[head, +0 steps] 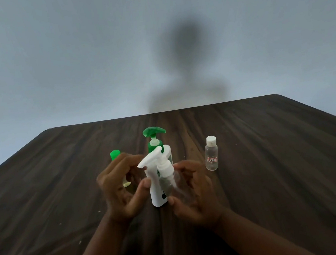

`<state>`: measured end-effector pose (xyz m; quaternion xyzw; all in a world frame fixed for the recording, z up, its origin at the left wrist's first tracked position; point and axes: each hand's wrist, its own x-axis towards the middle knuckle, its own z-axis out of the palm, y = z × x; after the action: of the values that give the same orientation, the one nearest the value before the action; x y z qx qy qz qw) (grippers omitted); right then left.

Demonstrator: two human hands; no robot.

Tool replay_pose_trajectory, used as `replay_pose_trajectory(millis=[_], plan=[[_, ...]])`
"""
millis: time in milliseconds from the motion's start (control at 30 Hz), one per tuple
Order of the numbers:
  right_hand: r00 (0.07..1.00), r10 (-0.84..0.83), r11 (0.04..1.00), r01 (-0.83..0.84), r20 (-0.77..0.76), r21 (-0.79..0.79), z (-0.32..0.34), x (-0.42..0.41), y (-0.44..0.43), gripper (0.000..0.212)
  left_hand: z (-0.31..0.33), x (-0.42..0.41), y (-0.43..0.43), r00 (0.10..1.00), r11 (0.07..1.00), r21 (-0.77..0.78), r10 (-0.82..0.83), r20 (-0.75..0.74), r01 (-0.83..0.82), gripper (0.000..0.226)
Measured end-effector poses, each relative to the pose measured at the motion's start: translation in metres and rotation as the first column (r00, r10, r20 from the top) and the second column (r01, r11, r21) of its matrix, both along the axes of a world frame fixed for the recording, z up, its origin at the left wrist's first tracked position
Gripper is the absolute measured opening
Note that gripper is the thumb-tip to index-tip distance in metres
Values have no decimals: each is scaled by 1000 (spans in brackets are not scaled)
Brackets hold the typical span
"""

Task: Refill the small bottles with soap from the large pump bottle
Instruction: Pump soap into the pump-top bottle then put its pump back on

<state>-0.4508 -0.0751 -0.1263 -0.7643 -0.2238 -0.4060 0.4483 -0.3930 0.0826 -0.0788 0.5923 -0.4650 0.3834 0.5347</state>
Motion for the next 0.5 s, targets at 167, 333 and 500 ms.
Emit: replay_pose_trajectory(millis=[167,333,500], plan=[[988,146,987,-143,-41,67,3,-2,6,47,-1,1,-4,909,950,-8,-301,-289,312,36],[968,241,964,-230,-69,130,5,-4,12,43,5,6,6,737,861,-66,-469,-487,505,32],[977,192,976,-180,-93,125,4,-4,12,44,8,6,6,731,863,-48,-454,-510,503,32]])
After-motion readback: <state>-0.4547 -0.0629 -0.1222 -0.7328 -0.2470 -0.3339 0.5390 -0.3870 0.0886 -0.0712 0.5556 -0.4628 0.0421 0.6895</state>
